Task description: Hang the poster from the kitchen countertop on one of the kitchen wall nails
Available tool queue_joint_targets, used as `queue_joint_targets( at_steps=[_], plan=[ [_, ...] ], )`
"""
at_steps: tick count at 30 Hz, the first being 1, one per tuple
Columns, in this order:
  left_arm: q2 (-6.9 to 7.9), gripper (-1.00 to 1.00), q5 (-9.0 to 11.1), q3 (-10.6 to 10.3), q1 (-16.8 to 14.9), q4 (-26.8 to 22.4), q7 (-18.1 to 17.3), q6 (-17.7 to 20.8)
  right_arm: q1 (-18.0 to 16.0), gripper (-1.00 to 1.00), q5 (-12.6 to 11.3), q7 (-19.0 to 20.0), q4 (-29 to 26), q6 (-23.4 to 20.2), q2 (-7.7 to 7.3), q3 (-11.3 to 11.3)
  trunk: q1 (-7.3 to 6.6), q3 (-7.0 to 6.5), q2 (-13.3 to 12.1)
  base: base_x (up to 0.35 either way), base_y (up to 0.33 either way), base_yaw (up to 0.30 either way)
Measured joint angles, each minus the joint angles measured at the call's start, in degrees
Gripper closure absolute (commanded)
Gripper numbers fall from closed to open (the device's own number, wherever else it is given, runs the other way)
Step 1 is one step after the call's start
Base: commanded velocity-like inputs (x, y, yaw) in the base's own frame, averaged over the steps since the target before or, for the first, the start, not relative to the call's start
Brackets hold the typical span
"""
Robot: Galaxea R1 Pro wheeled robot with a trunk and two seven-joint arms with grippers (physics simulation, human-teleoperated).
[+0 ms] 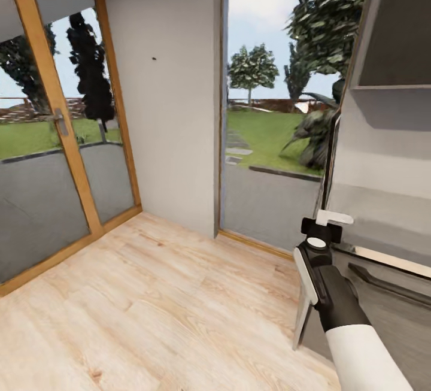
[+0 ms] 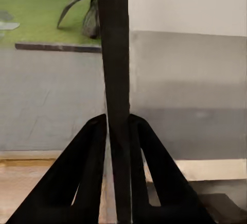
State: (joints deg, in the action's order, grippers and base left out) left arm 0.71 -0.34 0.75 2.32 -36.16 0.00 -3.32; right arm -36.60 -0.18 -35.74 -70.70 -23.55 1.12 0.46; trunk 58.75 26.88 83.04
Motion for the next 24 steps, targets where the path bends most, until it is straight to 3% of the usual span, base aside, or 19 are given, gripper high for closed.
queue_joint_targets(
  at_steps=[13,14,15,17,21,24],
  plan=[
    [0.0,-1.0,0.02,0.0,-0.02,0.0,0.0,0.0,0.01,1.0,-0.07,0.32,0.03,-0.02,0.17,0.46,-0.02,0.0,0.0,-0.101,0.271,0.279],
    [0.0,-1.0,0.02,0.0,-0.03,0.01,0.0,0.0,0.01,1.0,-0.23,0.43,-0.01,0.05,0.31,2.63,-0.02,0.0,0.0,-0.005,0.289,0.118],
    [0.0,-1.0,0.02,0.0,-0.05,0.02,0.0,0.0,0.02,1.0,-0.34,0.5,-0.09,0.14,0.4,6.22,-0.02,0.0,0.0,-0.004,0.279,0.094],
    [0.0,-1.0,0.03,-0.01,-0.03,0.01,0.0,0.0,0.03,1.0,-0.2,0.54,-0.18,0.02,0.43,9.12,-0.02,0.0,0.0,-0.002,0.192,0.054],
    [0.0,-1.0,0.03,-0.01,0.0,0.02,0.0,-0.01,0.28,1.0,-0.49,2.63,-0.24,-0.02,0.42,11.26,-0.02,0.0,0.0,-0.001,0.085,0.024],
    [0.0,-1.0,0.03,-0.02,-0.02,0.02,0.0,-0.08,2.12,1.0,-1.48,11.04,-0.36,0.17,0.14,11.73,-0.02,0.0,0.0,0.0,0.023,0.007]
  ],
)
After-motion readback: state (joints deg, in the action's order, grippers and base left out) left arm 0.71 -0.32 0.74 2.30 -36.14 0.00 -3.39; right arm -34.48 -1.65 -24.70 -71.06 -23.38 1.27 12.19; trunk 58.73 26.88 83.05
